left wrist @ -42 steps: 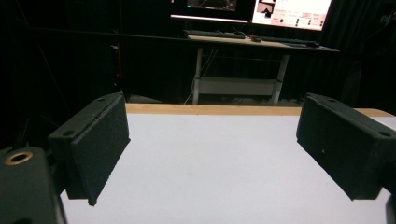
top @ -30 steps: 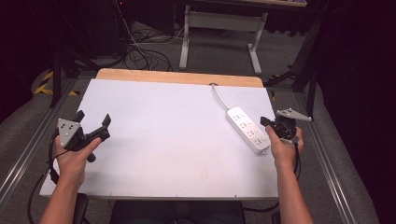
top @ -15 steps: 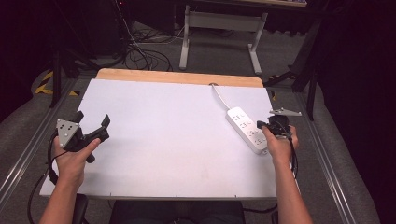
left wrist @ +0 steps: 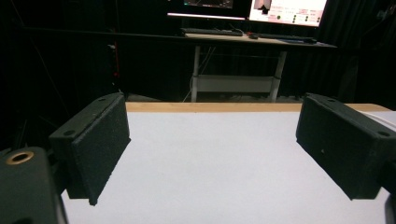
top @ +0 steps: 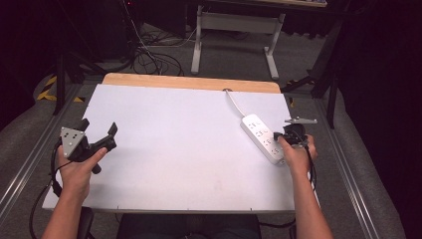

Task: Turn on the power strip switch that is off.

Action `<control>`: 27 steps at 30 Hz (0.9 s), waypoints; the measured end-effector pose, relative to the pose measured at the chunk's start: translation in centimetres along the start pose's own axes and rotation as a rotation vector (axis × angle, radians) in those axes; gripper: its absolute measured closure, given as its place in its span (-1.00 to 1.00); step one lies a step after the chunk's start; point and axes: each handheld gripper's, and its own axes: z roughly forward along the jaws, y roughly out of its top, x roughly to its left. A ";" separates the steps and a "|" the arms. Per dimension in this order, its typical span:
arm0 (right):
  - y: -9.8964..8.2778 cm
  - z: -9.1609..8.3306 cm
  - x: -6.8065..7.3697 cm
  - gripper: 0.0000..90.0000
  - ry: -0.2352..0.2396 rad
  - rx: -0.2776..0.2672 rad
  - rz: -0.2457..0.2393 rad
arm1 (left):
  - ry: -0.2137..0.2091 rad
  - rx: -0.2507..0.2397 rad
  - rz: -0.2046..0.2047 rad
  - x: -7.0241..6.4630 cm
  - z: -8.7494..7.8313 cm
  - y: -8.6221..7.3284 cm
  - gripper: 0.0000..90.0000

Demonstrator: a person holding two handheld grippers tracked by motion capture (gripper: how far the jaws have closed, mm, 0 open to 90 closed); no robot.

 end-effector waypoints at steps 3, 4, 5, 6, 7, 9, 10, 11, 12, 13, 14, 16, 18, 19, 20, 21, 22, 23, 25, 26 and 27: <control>0.0 0.1 0.2 1.00 0.003 0.005 -0.003 | -0.002 0.002 0.001 0.0 0.0 0.0 -0.77; 0.0 0.1 0.2 1.00 0.003 0.007 -0.005 | -0.003 0.003 0.001 0.0 0.0 0.0 -0.77; 0.0 0.1 0.2 1.00 0.002 0.009 -0.003 | -0.004 0.003 0.002 0.0 0.0 0.0 -0.77; 0.0 0.1 0.2 1.00 0.002 0.010 -0.003 | -0.004 0.003 0.002 0.0 0.0 0.0 -0.77; 0.0 0.2 0.1 1.00 0.003 0.011 -0.002 | -0.005 0.005 0.003 -0.1 0.0 0.0 -0.77; 0.1 0.2 0.1 1.00 0.007 0.018 0.000 | -0.005 0.004 0.002 -0.1 0.0 0.0 -0.77; 0.1 0.3 0.0 1.00 0.011 0.023 0.001 | -0.004 0.004 0.002 -0.1 0.0 0.0 -0.77; 0.1 0.3 -0.1 1.00 0.017 0.025 0.006 | -0.004 0.004 0.002 0.0 0.0 0.0 -0.77; 0.2 0.3 -0.1 1.00 0.022 0.031 0.015 | -0.004 0.004 0.001 0.0 0.0 0.0 -0.77; 0.2 0.4 -0.2 1.00 0.024 0.033 0.016 | -0.003 0.004 0.001 0.0 0.0 0.0 -0.77; 0.2 0.4 -0.2 1.00 0.024 0.033 0.016 | -0.003 0.004 0.001 0.0 0.0 0.0 -0.77; 0.4 0.5 -0.3 1.00 0.028 0.054 0.034 | 0.002 0.004 -0.004 0.0 0.0 -0.1 -0.77; 0.6 0.5 -0.1 1.00 0.021 0.076 0.030 | 0.004 0.004 -0.006 0.1 0.0 -0.1 -0.76; 0.7 0.6 0.0 1.00 0.012 0.082 0.035 | 0.004 0.004 -0.006 0.1 0.0 -0.1 -0.76; 0.8 0.6 0.1 1.00 0.001 0.089 0.032 | 0.003 0.005 -0.006 0.1 0.0 -0.1 -0.76; 0.9 0.6 0.3 1.00 -0.010 0.095 0.029 | 0.003 0.004 -0.006 0.1 0.0 -0.1 -0.76; 0.9 0.6 0.5 1.00 -0.022 0.100 0.024 | 0.003 0.005 -0.005 0.1 -0.1 -0.1 -0.76; 1.0 0.7 0.6 1.00 -0.028 0.106 0.023 | 0.003 0.005 -0.005 0.1 -0.1 -0.1 -0.76; 1.1 0.8 0.6 1.00 -0.027 0.120 0.038 | 0.006 0.004 -0.005 0.2 -0.1 -0.1 -0.76; 1.2 0.8 0.6 1.00 -0.027 0.128 0.048 | 0.008 0.002 -0.007 0.2 -0.2 -0.1 -0.76; 1.3 0.8 0.6 1.00 -0.033 0.131 0.039 | 0.008 0.002 -0.007 0.2 -0.2 -0.1 -0.76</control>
